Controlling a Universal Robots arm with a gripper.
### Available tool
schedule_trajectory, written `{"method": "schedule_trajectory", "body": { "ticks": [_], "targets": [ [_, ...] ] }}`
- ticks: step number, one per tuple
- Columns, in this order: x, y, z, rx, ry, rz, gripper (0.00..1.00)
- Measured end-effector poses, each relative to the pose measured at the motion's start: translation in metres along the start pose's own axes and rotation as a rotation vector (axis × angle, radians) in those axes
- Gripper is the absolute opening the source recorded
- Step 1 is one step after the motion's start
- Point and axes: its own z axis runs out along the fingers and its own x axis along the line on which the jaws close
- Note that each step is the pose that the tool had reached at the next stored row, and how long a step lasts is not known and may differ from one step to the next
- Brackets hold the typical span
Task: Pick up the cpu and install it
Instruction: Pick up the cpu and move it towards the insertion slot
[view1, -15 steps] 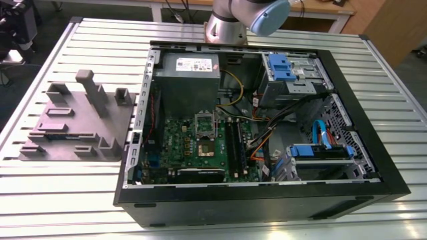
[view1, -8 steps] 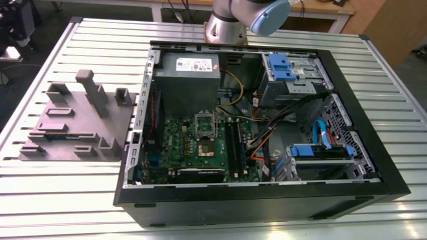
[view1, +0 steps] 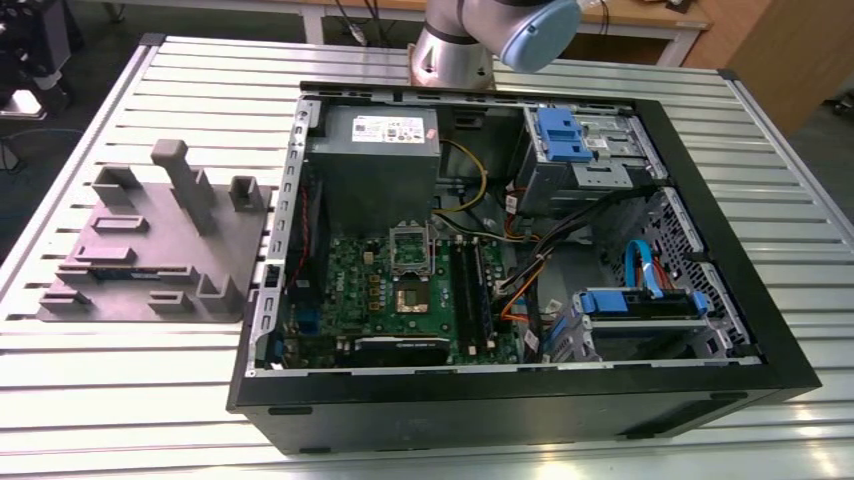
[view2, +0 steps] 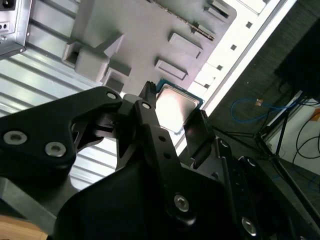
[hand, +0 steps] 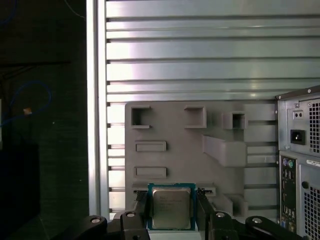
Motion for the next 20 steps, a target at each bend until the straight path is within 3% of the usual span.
{"method": "schedule_trajectory", "body": {
  "ticks": [7, 20],
  "targets": [
    [-0.0094, 0.0003, 0.0000, 0.0000, 0.0000, 0.000, 0.47],
    [-0.0173, 0.0006, 0.0000, 0.0000, 0.0000, 0.000, 0.47]
  ]
}}
